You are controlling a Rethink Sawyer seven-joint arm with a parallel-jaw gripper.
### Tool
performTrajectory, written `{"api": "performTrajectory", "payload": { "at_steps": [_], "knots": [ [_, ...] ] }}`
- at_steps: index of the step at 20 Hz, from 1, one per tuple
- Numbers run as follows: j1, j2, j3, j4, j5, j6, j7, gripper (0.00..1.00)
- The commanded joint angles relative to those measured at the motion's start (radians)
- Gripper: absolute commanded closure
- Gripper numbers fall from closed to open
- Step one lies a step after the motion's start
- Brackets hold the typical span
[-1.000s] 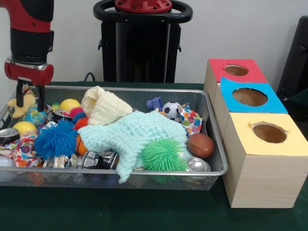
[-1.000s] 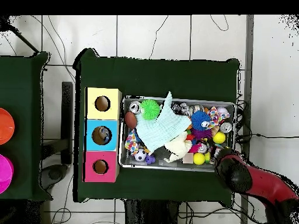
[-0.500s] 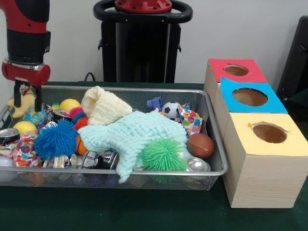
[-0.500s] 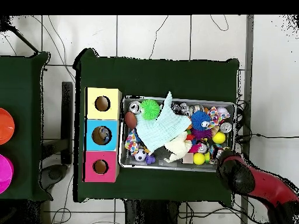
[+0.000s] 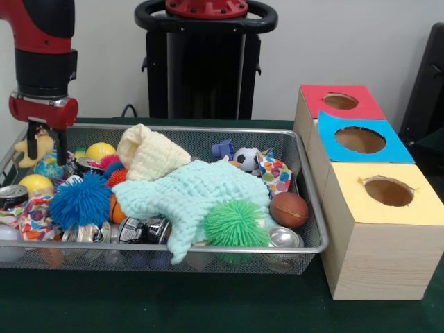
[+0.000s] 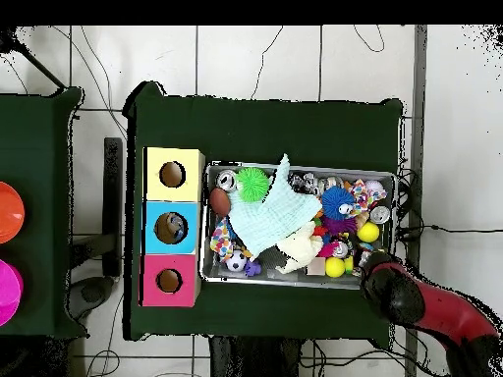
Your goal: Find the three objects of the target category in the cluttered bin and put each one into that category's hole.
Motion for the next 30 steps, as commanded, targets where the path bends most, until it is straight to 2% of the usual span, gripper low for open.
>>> {"api": "performTrajectory", "payload": {
  "at_steps": [1, 17, 22, 23, 27, 30],
  "knots": [
    [0.002, 0.051, 0.092, -0.020, -0.026, 0.034, 0.007, 0.00],
    [0.017, 0.074, 0.088, -0.033, -0.030, 0.010, 0.020, 0.00],
    [0.000, 0.097, 0.116, -0.042, -0.032, 0.005, 0.006, 0.00],
    [-0.004, 0.100, 0.121, -0.043, -0.034, 0.003, 0.004, 1.00],
    [-0.021, 0.102, 0.144, -0.047, -0.038, -0.006, -0.004, 1.00],
    [-0.011, 0.091, 0.128, -0.045, -0.039, 0.005, 0.001, 1.00]
  ]
}}
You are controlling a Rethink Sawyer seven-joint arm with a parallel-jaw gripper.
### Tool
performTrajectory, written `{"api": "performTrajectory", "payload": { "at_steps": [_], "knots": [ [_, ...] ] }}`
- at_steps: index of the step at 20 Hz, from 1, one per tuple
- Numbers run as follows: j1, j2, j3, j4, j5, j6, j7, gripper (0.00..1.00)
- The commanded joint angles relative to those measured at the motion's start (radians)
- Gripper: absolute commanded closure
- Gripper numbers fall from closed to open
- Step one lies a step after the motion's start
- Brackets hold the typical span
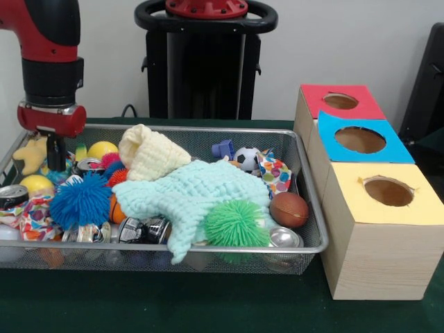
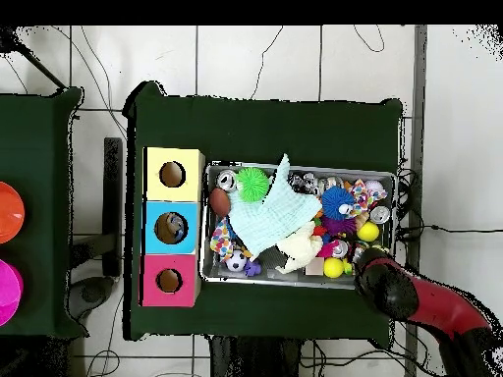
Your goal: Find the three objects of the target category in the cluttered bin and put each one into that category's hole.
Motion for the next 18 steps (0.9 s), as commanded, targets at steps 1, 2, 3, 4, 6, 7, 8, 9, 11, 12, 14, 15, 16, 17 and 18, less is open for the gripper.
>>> {"api": "performTrajectory", "payload": {
  "at_steps": [1, 2, 3, 4, 6, 7, 8, 9, 11, 12, 14, 15, 16, 17, 18],
  "knots": [
    [-0.008, 0.055, 0.096, -0.032, -0.041, 0.009, -0.001, 1.00],
    [-0.009, 0.052, 0.097, -0.030, -0.040, 0.016, -0.004, 1.00],
    [-0.009, 0.050, 0.097, -0.031, -0.039, 0.023, -0.007, 1.00],
    [-0.009, 0.048, 0.096, -0.030, -0.038, 0.027, -0.008, 1.00],
    [-0.006, 0.044, 0.095, -0.030, -0.038, 0.033, -0.010, 1.00],
    [-0.004, 0.042, 0.092, -0.029, -0.037, 0.035, -0.008, 1.00],
    [-0.002, 0.038, 0.088, -0.028, -0.036, 0.036, -0.006, 1.00],
    [0.003, 0.032, 0.081, -0.025, -0.036, 0.036, -0.002, 1.00],
    [0.015, 0.017, 0.069, -0.023, -0.031, 0.048, 0.002, 1.00],
    [0.019, 0.008, 0.065, -0.020, -0.028, 0.058, 0.001, 1.00],
    [0.031, -0.015, 0.050, -0.007, -0.022, 0.077, 0.006, 1.00],
    [0.038, -0.027, 0.041, 0.001, -0.019, 0.086, 0.009, 1.00],
    [0.041, -0.038, 0.038, 0.008, -0.016, 0.094, 0.009, 1.00],
    [0.043, -0.045, 0.035, 0.010, -0.013, 0.103, 0.008, 1.00],
    [0.046, -0.052, 0.033, 0.012, -0.011, 0.112, 0.006, 1.00]
  ]
}}
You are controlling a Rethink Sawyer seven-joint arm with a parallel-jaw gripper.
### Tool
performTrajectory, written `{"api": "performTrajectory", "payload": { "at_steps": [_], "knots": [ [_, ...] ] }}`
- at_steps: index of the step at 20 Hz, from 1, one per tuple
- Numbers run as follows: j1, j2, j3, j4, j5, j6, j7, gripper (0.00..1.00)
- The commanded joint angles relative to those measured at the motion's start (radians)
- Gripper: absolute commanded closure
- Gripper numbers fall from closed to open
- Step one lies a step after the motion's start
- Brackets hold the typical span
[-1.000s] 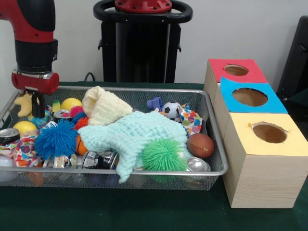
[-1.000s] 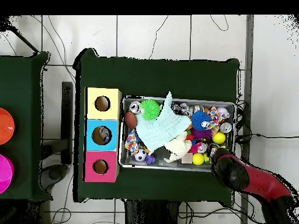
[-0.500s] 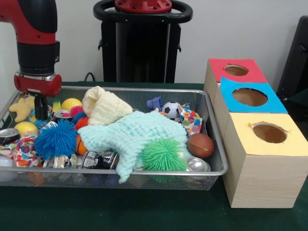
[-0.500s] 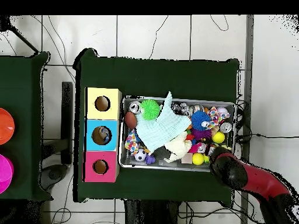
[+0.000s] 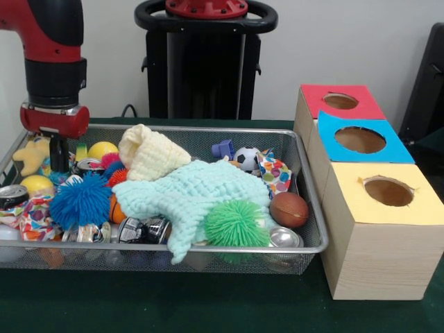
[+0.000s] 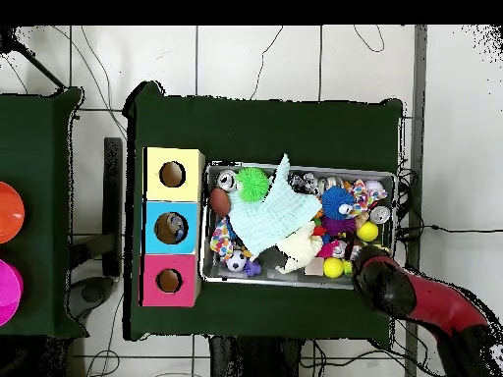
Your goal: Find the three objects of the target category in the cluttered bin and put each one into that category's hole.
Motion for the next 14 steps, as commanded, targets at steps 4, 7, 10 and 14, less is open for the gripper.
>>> {"api": "performTrajectory", "payload": {
  "at_steps": [4, 7, 10, 14],
  "knots": [
    [0.030, -0.058, 0.029, 0.014, -0.006, 0.137, -0.007, 1.00],
    [0.032, -0.069, 0.025, 0.016, -0.007, 0.146, -0.011, 1.00],
    [0.033, -0.081, 0.023, 0.021, -0.007, 0.158, -0.014, 1.00],
    [0.006, -0.074, 0.048, 0.027, -0.010, 0.157, -0.030, 1.00]
  ]
}}
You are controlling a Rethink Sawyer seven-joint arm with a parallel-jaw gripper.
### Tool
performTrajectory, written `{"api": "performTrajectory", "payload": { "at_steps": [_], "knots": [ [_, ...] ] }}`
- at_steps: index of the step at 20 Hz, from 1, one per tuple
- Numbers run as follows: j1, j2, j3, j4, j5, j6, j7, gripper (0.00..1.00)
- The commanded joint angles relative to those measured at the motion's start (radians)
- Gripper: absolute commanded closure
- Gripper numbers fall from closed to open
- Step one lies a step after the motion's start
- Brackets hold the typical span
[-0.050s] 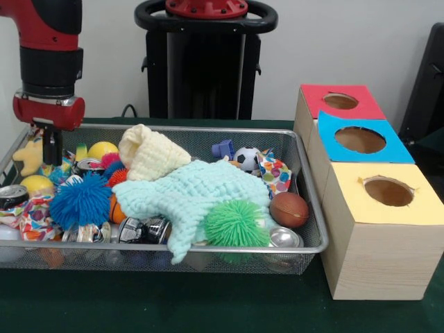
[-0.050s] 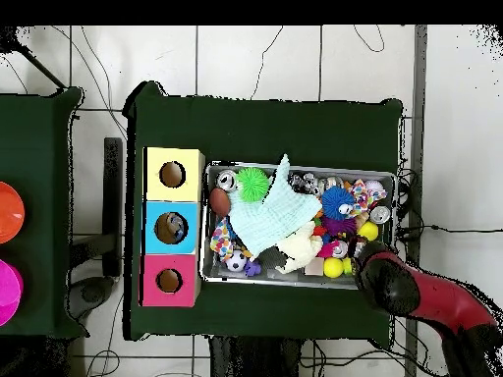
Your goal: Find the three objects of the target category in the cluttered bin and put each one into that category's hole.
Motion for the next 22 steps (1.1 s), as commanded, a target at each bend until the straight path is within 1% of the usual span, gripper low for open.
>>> {"api": "performTrajectory", "payload": {
  "at_steps": [1, 2, 5, 11, 22],
  "knots": [
    [-0.026, -0.009, 0.058, 0.027, -0.013, 0.123, -0.037, 1.00],
    [-0.035, -0.005, 0.068, 0.027, -0.015, 0.119, -0.043, 0.00],
    [-0.044, 0.011, 0.084, 0.017, -0.014, 0.128, -0.058, 0.00],
    [-0.054, 0.027, 0.095, 0.020, -0.020, 0.102, -0.047, 0.00],
    [-0.035, 0.058, 0.086, 0.016, -0.034, 0.046, -0.012, 0.00]
  ]
}}
